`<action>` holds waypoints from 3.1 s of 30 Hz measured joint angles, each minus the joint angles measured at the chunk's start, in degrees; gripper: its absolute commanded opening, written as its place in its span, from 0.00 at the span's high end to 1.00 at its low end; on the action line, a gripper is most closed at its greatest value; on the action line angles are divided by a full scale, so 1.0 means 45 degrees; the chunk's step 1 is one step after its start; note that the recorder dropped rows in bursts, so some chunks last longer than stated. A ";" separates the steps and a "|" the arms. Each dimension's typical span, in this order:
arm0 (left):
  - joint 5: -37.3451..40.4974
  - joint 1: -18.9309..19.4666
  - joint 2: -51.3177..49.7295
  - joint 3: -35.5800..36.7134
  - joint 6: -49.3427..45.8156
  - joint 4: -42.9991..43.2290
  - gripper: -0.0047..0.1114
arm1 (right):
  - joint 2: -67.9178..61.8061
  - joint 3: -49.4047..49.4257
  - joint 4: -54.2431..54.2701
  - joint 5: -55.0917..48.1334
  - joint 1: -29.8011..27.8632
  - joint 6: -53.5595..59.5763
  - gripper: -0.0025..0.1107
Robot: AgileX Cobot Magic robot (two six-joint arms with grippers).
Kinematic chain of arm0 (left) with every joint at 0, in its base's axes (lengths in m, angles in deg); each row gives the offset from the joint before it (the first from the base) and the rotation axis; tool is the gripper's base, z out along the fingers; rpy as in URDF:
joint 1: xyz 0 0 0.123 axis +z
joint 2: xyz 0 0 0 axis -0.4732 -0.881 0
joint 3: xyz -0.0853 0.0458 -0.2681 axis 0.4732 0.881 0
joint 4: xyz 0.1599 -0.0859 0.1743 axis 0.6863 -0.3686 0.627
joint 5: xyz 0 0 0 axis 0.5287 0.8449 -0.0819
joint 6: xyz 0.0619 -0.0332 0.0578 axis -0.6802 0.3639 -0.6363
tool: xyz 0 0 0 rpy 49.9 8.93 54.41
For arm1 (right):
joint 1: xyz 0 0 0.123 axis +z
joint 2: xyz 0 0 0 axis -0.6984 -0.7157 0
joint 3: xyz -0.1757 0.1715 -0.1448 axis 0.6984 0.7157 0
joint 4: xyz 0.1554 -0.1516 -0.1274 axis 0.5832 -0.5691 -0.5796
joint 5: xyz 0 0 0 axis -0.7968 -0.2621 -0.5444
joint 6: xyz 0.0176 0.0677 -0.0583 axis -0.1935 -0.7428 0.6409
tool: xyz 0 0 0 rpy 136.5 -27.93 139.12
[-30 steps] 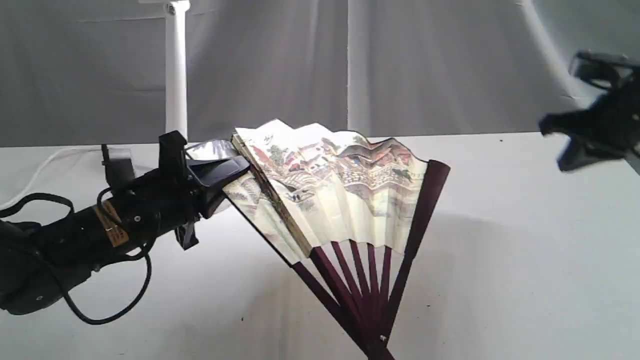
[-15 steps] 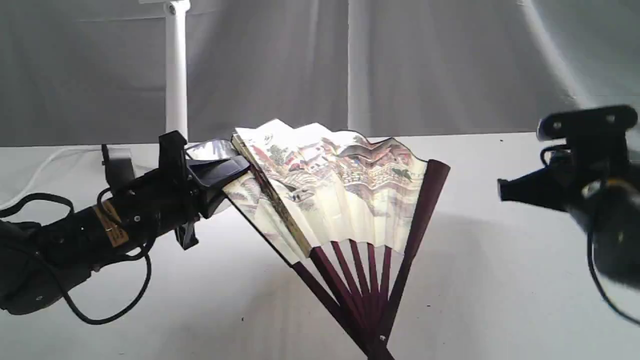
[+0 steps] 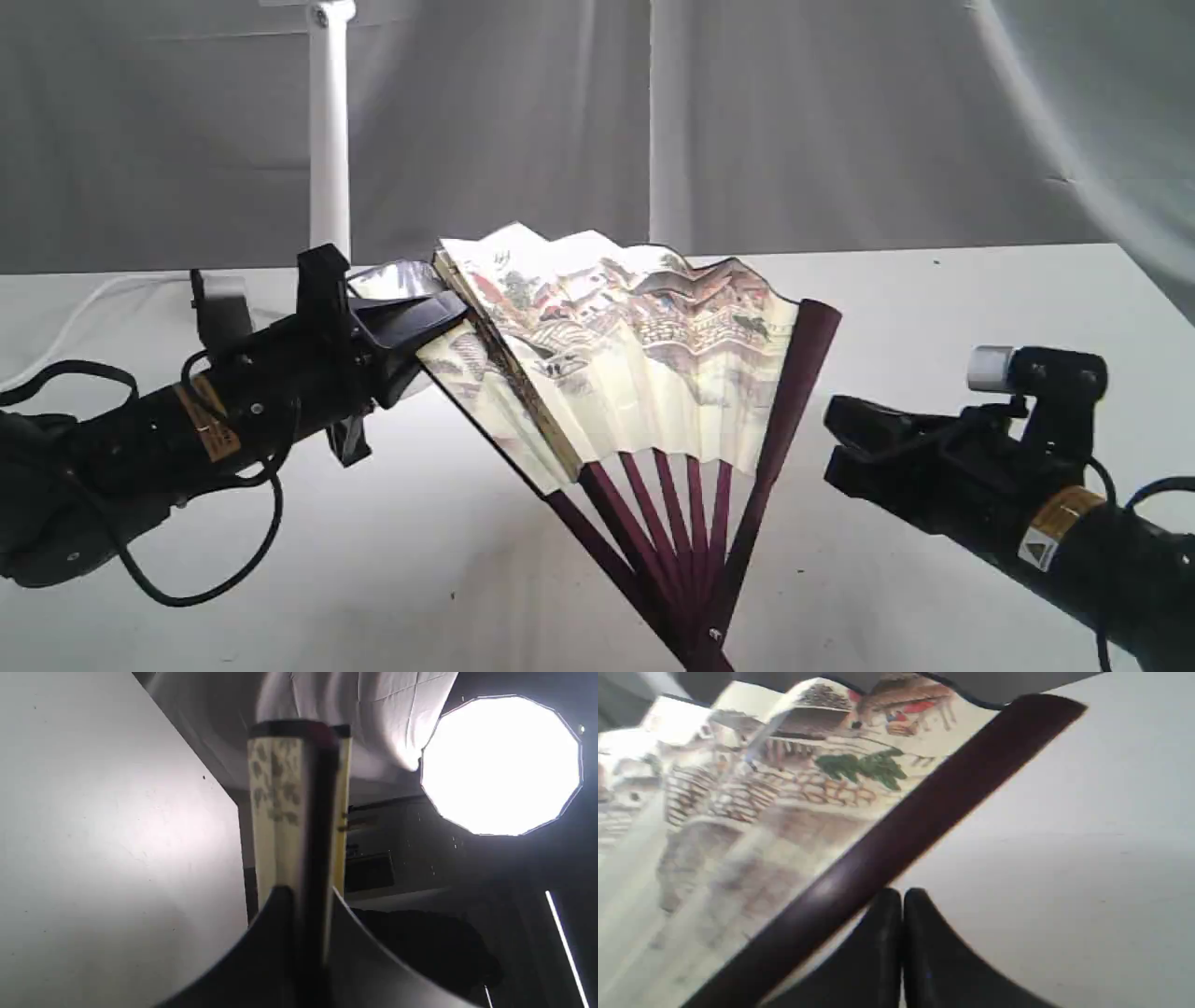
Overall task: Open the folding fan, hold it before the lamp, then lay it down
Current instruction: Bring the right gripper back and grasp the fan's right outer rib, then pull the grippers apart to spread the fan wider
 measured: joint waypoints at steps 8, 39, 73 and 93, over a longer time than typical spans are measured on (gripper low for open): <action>0.0000 0.0000 0.0000 0.0000 0.0000 0.0110 0.96 | -0.0283 -0.2928 -0.7846 0.0611 -0.3635 -0.9477 0.98; 0.0000 0.0000 0.0000 0.0000 0.0000 -0.0131 0.96 | -0.2225 -0.4573 -0.6143 0.0717 -0.1648 -1.4231 0.41; 0.0196 0.0051 0.0474 0.0000 0.0609 -0.0271 0.96 | -0.2156 -0.6892 -0.6600 0.0964 -0.0936 -1.7044 0.98; 0.0376 0.0069 0.1069 -0.0420 0.1564 -0.1338 0.96 | -0.2101 -0.8394 -0.6255 0.1161 -0.1635 -1.8218 0.98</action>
